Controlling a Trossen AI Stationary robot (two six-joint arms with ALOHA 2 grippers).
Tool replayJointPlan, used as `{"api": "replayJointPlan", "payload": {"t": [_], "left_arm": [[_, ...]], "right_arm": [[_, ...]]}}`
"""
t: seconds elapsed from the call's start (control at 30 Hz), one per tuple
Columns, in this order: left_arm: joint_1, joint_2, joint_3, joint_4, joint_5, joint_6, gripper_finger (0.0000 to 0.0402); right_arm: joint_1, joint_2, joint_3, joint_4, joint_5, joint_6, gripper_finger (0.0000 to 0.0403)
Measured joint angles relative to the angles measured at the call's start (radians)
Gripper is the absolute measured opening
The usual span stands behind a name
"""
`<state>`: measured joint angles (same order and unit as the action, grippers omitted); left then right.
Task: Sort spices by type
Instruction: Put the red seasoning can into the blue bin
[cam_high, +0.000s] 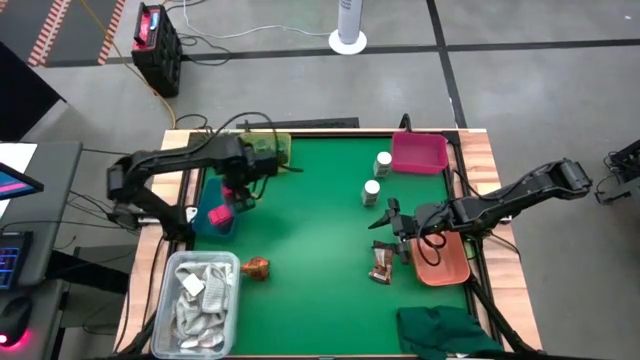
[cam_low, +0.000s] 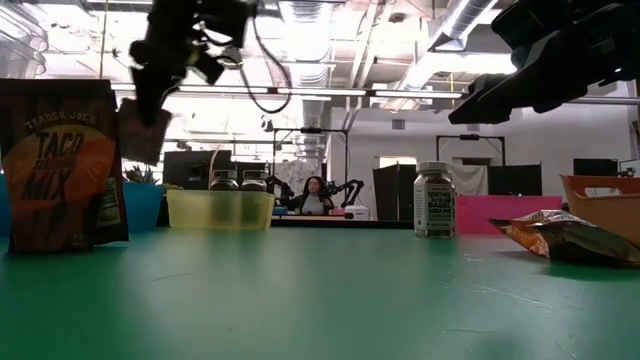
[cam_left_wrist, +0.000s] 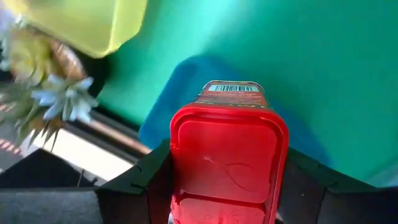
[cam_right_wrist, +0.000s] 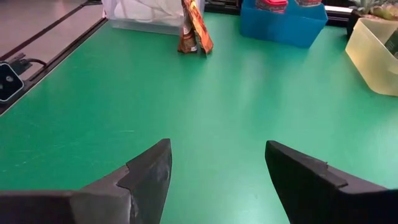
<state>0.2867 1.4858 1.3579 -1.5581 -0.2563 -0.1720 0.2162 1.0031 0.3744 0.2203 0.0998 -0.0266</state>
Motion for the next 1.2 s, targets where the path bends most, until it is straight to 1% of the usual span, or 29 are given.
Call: {"api": "replayJointPlan", "payload": {"t": [0.1,0.2,0.4,0.47,0.53,0.6,0.8,1.0,1.2], "left_arm": [[0.001,-0.055,-0.081,0.012,-0.029,-0.019,0.0205],[0.004,-0.082,-0.149,0.017,-0.064,-0.033,0.0205],[0.017,-0.085,-0.274,0.089,-0.064,-0.027,0.0205],[0.016,-0.085,-0.302,0.137,-0.034,-0.010,0.0207],[0.017,-0.084,-0.314,0.184,0.018,0.008,0.0208],[0.016,-0.085,-0.315,0.196,0.043,0.017,0.0208],[0.017,-0.086,-0.288,0.190,0.062,0.036,0.0209],[0.027,-0.086,-0.288,0.188,0.023,0.054,0.0210],[0.036,-0.086,-0.339,0.205,-0.007,0.172,0.0211]], "right_arm": [[0.000,0.000,0.000,0.004,0.000,0.000,0.0286],[0.000,0.000,0.000,0.006,0.000,0.000,0.0286],[0.000,0.000,0.000,0.006,0.000,0.000,0.0286],[0.000,0.000,0.000,0.006,0.000,0.001,0.0286],[0.000,0.000,0.000,0.006,0.000,0.001,0.0286],[0.000,0.000,0.000,0.006,0.000,0.001,0.0286],[0.000,0.000,0.000,0.006,0.000,0.000,0.0286],[0.000,0.000,0.000,0.005,0.000,0.000,0.0286],[0.000,0.000,0.000,0.005,0.000,0.001,0.0286]]}}
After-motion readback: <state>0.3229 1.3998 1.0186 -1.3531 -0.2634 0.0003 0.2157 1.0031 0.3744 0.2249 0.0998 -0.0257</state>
